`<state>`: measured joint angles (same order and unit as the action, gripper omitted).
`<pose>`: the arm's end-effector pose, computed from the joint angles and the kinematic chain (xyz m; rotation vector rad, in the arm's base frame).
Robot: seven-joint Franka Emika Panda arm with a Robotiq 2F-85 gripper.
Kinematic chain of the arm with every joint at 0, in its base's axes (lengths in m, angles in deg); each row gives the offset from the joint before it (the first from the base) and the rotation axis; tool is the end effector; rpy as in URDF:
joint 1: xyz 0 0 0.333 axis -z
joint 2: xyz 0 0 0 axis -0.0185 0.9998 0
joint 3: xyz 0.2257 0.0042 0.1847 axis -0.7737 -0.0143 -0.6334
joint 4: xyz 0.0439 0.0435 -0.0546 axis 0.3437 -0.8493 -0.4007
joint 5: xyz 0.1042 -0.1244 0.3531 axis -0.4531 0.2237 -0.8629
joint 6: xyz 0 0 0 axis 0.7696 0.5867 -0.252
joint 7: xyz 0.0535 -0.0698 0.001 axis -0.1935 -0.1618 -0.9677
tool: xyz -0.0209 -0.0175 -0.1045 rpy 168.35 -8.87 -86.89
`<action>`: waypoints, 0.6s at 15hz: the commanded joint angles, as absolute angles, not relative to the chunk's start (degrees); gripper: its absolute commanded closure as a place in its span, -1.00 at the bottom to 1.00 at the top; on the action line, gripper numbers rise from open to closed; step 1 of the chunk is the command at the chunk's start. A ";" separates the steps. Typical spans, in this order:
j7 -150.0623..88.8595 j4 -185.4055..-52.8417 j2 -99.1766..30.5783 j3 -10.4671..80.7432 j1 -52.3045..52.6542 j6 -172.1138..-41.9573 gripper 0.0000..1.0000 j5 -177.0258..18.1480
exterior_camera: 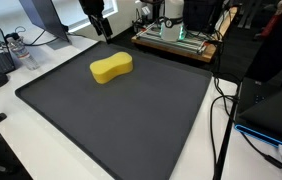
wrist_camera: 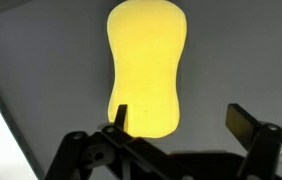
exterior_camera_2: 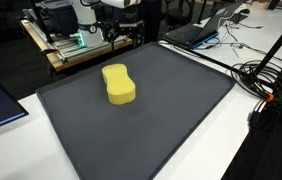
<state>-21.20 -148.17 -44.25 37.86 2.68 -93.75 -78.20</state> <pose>0.5336 -0.0809 0.3279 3.0122 -0.5290 -0.1720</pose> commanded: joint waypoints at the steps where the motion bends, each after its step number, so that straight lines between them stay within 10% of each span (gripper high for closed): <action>1: -21.43 -150.46 -45.52 37.15 3.39 -96.99 -1.00 -77.59; 9: -21.89 -155.67 -48.95 36.93 3.53 -102.36 -1.00 -76.68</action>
